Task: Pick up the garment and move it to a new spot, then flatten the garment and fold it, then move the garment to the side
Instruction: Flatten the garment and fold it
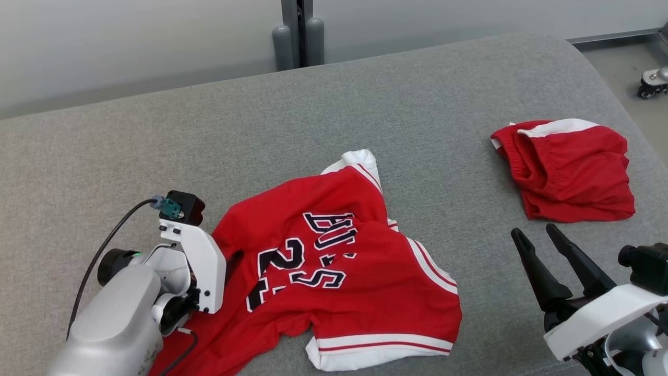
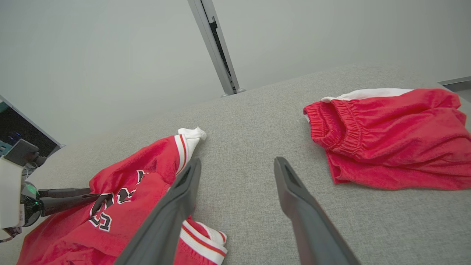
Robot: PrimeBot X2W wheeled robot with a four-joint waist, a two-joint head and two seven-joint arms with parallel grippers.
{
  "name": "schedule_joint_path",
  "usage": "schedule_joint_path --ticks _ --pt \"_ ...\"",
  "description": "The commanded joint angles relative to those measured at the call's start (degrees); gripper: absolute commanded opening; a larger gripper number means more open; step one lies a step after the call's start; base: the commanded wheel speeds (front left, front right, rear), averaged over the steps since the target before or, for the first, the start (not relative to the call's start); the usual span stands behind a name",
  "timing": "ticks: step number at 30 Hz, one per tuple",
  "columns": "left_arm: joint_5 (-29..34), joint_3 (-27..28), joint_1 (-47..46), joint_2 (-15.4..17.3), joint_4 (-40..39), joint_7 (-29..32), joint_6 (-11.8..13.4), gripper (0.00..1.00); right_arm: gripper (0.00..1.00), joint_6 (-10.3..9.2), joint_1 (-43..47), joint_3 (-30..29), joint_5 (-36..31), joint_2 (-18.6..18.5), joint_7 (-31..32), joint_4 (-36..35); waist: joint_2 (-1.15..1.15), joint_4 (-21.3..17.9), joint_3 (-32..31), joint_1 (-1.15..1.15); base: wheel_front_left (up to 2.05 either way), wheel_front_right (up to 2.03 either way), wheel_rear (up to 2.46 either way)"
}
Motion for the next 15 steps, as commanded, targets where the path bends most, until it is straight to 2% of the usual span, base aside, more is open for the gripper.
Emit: schedule_joint_path --ticks 1,2,10,15 --pt "0.16 -0.66 0.03 -0.29 1.53 -0.45 -0.24 0.37 1.0 0.02 -0.65 -0.06 -0.42 -0.02 -0.46 0.25 0.0 -0.1 -0.01 0.0 0.0 0.0 0.0" --pt "0.77 -0.93 -0.47 -0.14 1.79 -1.0 -0.39 0.0 1.0 0.02 -0.63 -0.08 -0.41 0.0 -0.51 0.26 0.0 -0.14 0.0 0.0 0.0 0.0 0.0" --pt "1.18 1.63 -4.76 1.48 0.85 -7.46 0.41 0.0 1.0 0.02 -0.46 -0.21 -0.48 0.19 -0.81 0.12 0.0 -0.27 0.46 0.0 0.0 0.0 0.0" --pt "0.46 4.81 -9.19 4.37 1.92 -10.16 1.14 0.0 1.0 0.02 -1.47 0.29 -0.01 0.32 -1.28 0.11 0.0 -0.95 2.44 0.0 0.0 0.0 0.0"
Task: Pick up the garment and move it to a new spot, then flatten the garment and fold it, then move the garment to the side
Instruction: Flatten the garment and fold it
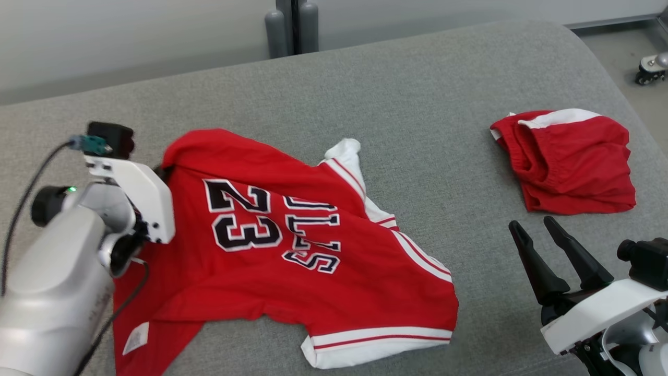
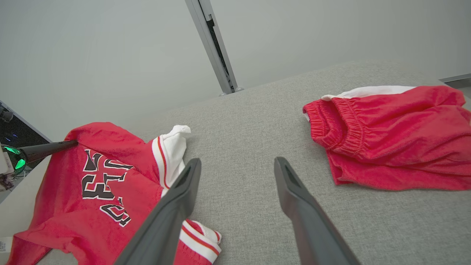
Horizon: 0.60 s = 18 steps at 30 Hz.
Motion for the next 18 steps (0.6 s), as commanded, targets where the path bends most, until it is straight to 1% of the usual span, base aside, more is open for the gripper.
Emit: schedule_joint_path --ticks 1,7,11,12,13,14,16,18 --pt "-0.19 0.48 -1.33 0.92 0.6 -0.35 -0.15 0.0 1.0 0.01 -0.71 0.12 0.05 -0.14 -0.53 0.09 0.0 -0.47 0.86 0.0 0.0 0.0 0.0" --pt "-1.07 1.82 -4.65 4.44 4.43 0.53 -1.18 0.0 1.0 0.02 -1.93 0.96 0.18 0.18 -1.1 0.61 0.0 -2.15 3.03 0.0 0.0 0.0 0.0" --pt "-1.13 2.79 -5.87 5.8 7.23 -1.65 -1.34 0.0 1.0 0.02 -2.59 1.51 0.26 0.2 -1.68 1.08 0.0 -3.11 3.25 0.0 0.0 0.0 0.0" --pt "-1.45 2.99 -5.91 5.74 7.99 -1.99 -1.47 0.27 1.0 0.02 -2.62 1.6 0.29 0.22 -1.73 1.29 0.0 -3.3 3.11 0.0 0.0 0.0 0.0" --pt "-1.77 3.19 -5.9 5.58 8.61 -2.43 -1.64 0.98 1.0 0.02 -2.61 1.67 0.35 0.2 -1.77 1.54 0.0 -3.44 2.81 0.0 0.0 0.0 0.0" --pt "-1.98 3.32 -5.88 5.48 9.08 -2.89 -2.08 1.0 1.0 0.02 -2.51 1.7 0.4 0.14 -1.9 1.75 0.0 -3.51 2.51 0.0 0.0 0.0 0.0" --pt "-3.28 4.26 -5.7 5.05 9.97 -4.27 -2.64 1.0 1.0 0.02 -2.26 1.68 0.41 0.05 -2.06 2.17 0.0 -3.53 1.77 0.0 0.0 0.0 0.0" --pt "-3.14 3.99 -5.51 5.16 10.43 -5.77 -3.14 1.0 1.0 0.02 -1.77 1.61 0.36 0.02 -2.12 2.36 0.0 -3.26 0.76 0.0 0.0 0.0 0.0"
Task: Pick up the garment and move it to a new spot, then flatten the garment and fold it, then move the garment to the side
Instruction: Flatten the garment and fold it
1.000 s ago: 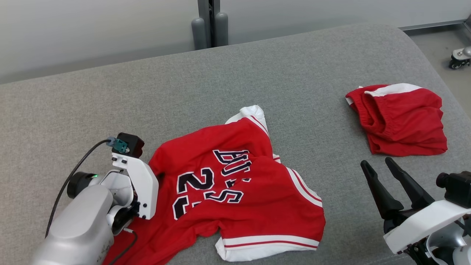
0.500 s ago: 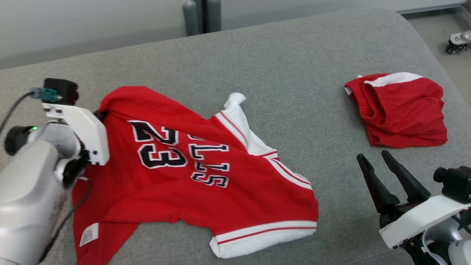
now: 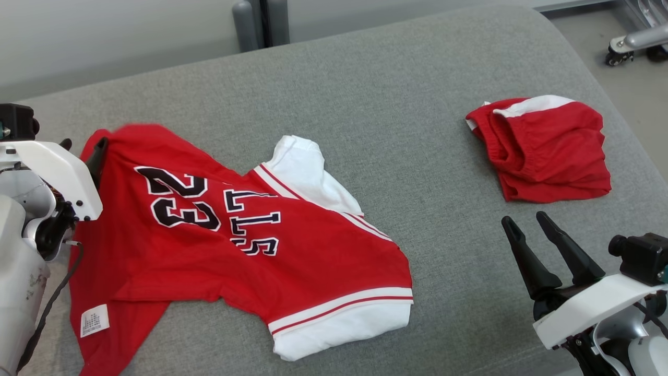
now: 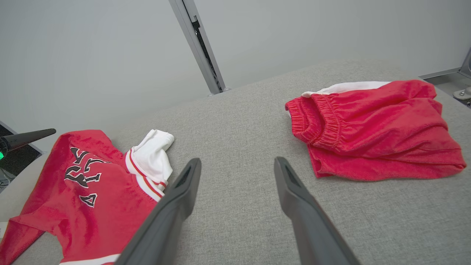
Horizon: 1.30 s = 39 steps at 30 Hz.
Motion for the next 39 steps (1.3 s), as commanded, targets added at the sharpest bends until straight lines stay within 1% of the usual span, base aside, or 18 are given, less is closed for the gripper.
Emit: schedule_joint_path --ticks 1,7,12,14,17,19,21,25,27,28,30,32,34,37,39 --pt "-0.23 0.11 0.16 0.16 0.21 -1.05 -0.43 1.0 1.0 0.02 0.51 -0.02 0.19 -0.31 -0.43 0.23 0.0 0.37 -1.28 0.0 0.0 0.0 0.0" --pt "-0.1 -1.0 2.73 1.04 -1.7 -4.56 -1.18 1.0 1.0 0.02 2.14 -0.37 0.36 -0.77 0.16 0.46 0.0 2.14 -5.42 0.0 0.0 0.0 0.0" --pt "-1.22 -0.83 7.1 1.78 -6.59 -7.46 -1.34 1.0 1.0 0.02 4.19 -1.13 0.5 -0.86 -0.27 0.05 0.0 4.23 -9.03 0.0 0.0 0.0 0.0" --pt "-1.24 -0.69 8.05 2.05 -8.05 -8.15 -0.96 1.0 1.0 0.02 4.57 -1.31 0.51 -0.66 -0.55 -0.26 0.0 4.67 -9.55 0.0 0.0 0.0 0.0" --pt "-1.38 -0.37 11.67 2.79 -13.22 -9.76 0.82 1.0 1.0 0.02 5.78 -1.46 0.42 -0.21 -0.79 -0.96 0.0 5.82 -10.71 0.0 0.0 0.0 0.0" --pt "-1.51 0.42 14.39 3.68 -17.73 -11.12 2.77 1.0 1.0 0.02 6.36 -1.33 0.24 0.0 -0.82 -1.26 0.0 6.36 -11.27 0.0 0.0 0.0 0.0" --pt "-1.47 0.98 17.97 4.36 -22.91 -12.58 5.25 1.0 1.0 0.02 6.89 -1.34 0.17 0.19 -1.01 -1.46 0.0 6.76 -11.7 0.0 0.0 0.0 0.0" --pt "-2.08 2.71 26.69 5.21 -34.46 -15.88 11.48 1.0 1.0 0.02 8.24 -1.09 0.07 0.45 -1.3 -1.78 0.0 7.43 -12.23 0.0 0.0 0.0 0.0" --pt "-2.54 3.46 31.28 4.77 -39.93 -17.54 14.38 1.0 1.0 0.02 9.28 -1.08 0.36 0.51 -1.14 -1.72 0.0 7.91 -12.52 0.0 0.0 0.0 0.0" --pt "-2.9 3.71 33.55 4.4 -42.61 -18.22 15.53 1.0 1.0 0.02 9.84 -1.13 0.68 0.67 -0.93 -1.73 0.0 8.18 -12.58 0.0 0.0 0.0 0.0" --pt "-1.85 3.63 37.19 5.03 -46.55 -19.16 18.17 1.0 1.0 0.02 11.1 -0.98 1.25 0.76 0.11 -1.51 0.0 8.67 -12.86 0.0 0.0 0.0 0.0" --pt "-2.25 3.92 40.14 4.28 -50.31 -20.05 19.98 1.0 1.0 0.02 12.07 -1.03 1.79 0.74 0.85 -1.66 0.0 9.17 -13.08 0.0 0.0 0.0 0.0" --pt "-1.22 3.73 42.76 4.27 -53.63 -20.75 22.04 1.0 1.0 0.02 12.97 -1.11 2.0 0.56 1.75 -1.89 0.0 9.63 -13.35 0.0 0.0 0.0 0.0" --pt "-0.08 4.02 45.63 4.01 -56.27 -21.93 24.2 1.0 1.0 0.02 13.76 -0.98 2.19 0.46 2.44 -2.27 0.0 10.01 -13.5 0.0 0.0 0.0 0.0" --pt "0.03 3.93 47.42 3.26 -57.14 -22.36 25.12 1.0 1.0 0.02 14.24 -0.91 2.53 0.47 2.63 -2.43 0.0 10.34 -13.49 0.0 0.0 0.0 0.0"
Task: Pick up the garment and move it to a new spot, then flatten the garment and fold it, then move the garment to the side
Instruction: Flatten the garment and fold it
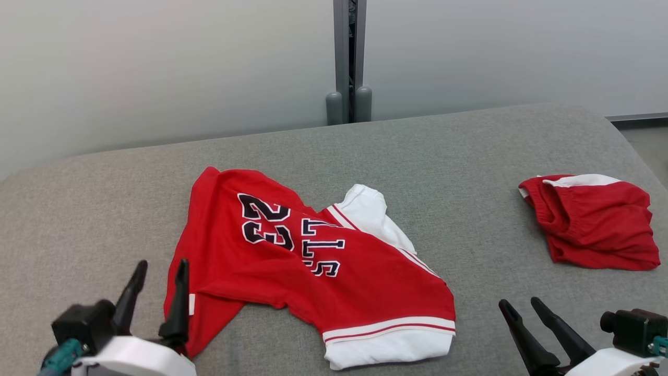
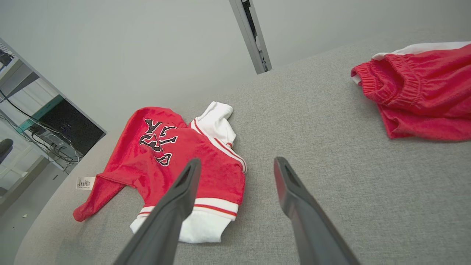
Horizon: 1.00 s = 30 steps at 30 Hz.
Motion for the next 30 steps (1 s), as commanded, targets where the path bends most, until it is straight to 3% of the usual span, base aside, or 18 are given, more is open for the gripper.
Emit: schedule_joint_path --ticks 1,10,16,25,30 --pt "0.52 -0.13 1.43 -0.4 -0.48 -0.49 0.69 1.0 1.0 0.02 0.83 0.0 0.5 -0.41 0.23 -0.16 0.0 0.35 0.08 0.0 0.0 0.0 0.0" --pt "1.02 -1.24 0.09 -0.98 -0.57 0.14 -0.12 1.0 1.0 0.02 -0.13 1.51 1.0 -0.85 2.06 0.45 0.0 1.61 0.81 0.0 0.0 0.0 0.0" --pt "0.95 -2.51 -1.32 -1.96 -0.32 0.86 -0.85 1.0 1.0 0.02 -0.64 3.76 1.4 -1.01 8.99 4.96 0.0 2.96 1.49 0.0 0.0 0.0 0.0" --pt "1.17 -3.64 -2.67 -2.6 1.06 1.13 -2.12 1.0 1.0 0.02 -2.47 5.08 3.36 1.2 14.13 10.98 0.0 5.5 1.38 0.0 0.0 0.0 0.0" --pt "0.97 -3.86 -3.05 -2.38 1.48 1.32 -2.5 1.0 1.0 0.02 -4.57 5.88 4.39 2.48 13.08 13.33 0.0 7.03 0.76 0.0 0.0 0.0 0.0"
